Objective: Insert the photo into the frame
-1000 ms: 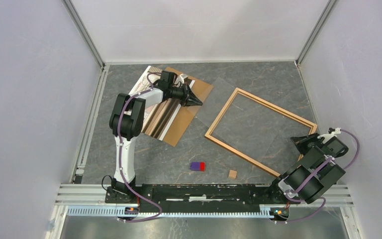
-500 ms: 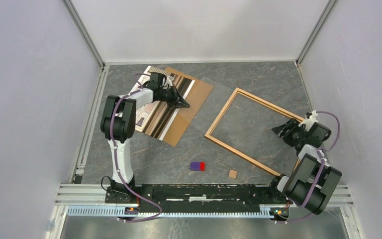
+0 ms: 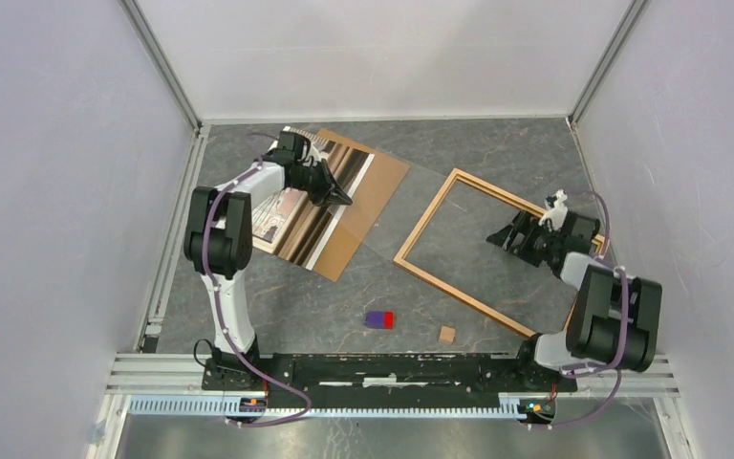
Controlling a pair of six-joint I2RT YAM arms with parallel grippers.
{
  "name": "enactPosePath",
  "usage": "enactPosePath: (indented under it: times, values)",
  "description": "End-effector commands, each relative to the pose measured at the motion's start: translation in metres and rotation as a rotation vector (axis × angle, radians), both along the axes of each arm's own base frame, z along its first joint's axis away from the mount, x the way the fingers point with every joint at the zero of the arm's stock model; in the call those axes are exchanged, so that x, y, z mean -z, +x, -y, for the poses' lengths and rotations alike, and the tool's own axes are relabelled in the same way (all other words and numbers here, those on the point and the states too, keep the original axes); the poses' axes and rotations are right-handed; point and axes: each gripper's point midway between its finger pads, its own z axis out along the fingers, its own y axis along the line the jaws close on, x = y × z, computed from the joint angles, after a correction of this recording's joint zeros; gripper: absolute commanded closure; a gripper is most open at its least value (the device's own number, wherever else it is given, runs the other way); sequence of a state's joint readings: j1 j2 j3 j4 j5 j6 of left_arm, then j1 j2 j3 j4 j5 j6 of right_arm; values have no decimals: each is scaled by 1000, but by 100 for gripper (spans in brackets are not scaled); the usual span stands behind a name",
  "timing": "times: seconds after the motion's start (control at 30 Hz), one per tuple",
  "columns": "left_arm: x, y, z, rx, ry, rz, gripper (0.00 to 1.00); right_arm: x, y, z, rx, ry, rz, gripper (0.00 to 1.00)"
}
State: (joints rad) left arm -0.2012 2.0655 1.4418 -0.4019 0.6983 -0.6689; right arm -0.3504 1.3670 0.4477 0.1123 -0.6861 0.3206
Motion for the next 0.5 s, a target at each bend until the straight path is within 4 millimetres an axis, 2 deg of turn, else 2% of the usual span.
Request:
enactPosePath:
  times: [0.0, 0.07, 0.13, 0.27, 0.47]
  values:
    - [-43, 7, -28, 22, 108, 158, 98, -19, 49, 25, 87, -50, 22, 10]
    - [-41, 3, -36, 19, 131, 152, 98, -23, 66, 33, 149, -58, 23, 10]
    - [-44, 0, -41, 20, 151, 150, 98, -26, 82, 33, 181, -70, 46, 9]
    - [-56, -4, -61, -25, 259, 204, 98, -17, 110, 27, 222, -81, 42, 9]
    - [-59, -5, -91, -39, 426, 219, 98, -16, 152, -14, 213, -38, 57, 9]
